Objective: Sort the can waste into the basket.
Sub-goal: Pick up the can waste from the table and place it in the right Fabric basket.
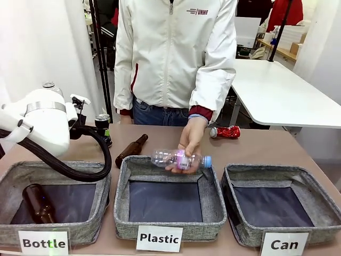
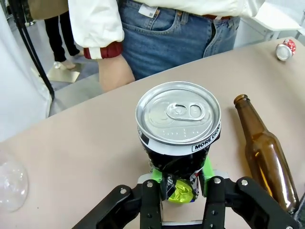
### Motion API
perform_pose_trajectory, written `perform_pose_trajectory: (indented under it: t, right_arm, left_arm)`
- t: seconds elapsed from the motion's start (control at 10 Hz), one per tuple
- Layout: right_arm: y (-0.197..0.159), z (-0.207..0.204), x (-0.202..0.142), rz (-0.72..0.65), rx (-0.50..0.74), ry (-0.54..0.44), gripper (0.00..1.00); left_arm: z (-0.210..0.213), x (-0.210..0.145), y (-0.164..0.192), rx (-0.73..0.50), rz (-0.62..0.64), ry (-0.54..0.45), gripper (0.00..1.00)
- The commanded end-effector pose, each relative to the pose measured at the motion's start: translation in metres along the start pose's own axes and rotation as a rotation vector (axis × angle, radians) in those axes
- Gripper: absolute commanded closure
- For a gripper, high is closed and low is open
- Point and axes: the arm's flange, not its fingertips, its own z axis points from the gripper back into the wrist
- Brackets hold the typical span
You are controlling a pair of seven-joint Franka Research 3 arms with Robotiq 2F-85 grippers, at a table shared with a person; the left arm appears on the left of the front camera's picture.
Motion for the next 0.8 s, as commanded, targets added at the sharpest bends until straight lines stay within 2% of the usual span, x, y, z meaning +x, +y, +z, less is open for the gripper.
perform_pose_trajectory:
  t: [0.0, 0.2, 0.4, 0.5, 0.6, 0.7]
  right_arm:
    - [0.006, 0.0, 0.002, -0.016, 0.02, -0.011, 0.0]
    - [0.006, 0.0, 0.002, -0.016, 0.02, -0.011, 0.0]
    - [0.006, 0.0, 0.002, -0.016, 0.02, -0.011, 0.0]
    - [0.006, 0.0, 0.002, -0.016, 0.02, -0.011, 0.0]
    - [0.006, 0.0, 0.002, -0.016, 0.02, -0.011, 0.0]
    - [0.006, 0.0, 0.002, -0.016, 0.02, -0.011, 0.0]
  left_arm:
    - [0.042, 0.016, 0.001, -0.065, 0.018, -0.028, 1.0]
    - [0.106, 0.034, 0.001, -0.211, -0.001, 0.028, 1.0]
    - [0.179, 0.038, -0.003, -0.496, -0.059, 0.199, 1.0]
    - [0.21, 0.039, -0.002, -0.692, -0.086, 0.272, 1.0]
    - [0.239, 0.04, 0.003, -0.849, -0.114, 0.304, 1.0]
    - [0.264, 0.039, 0.008, -0.925, -0.136, 0.277, 1.0]
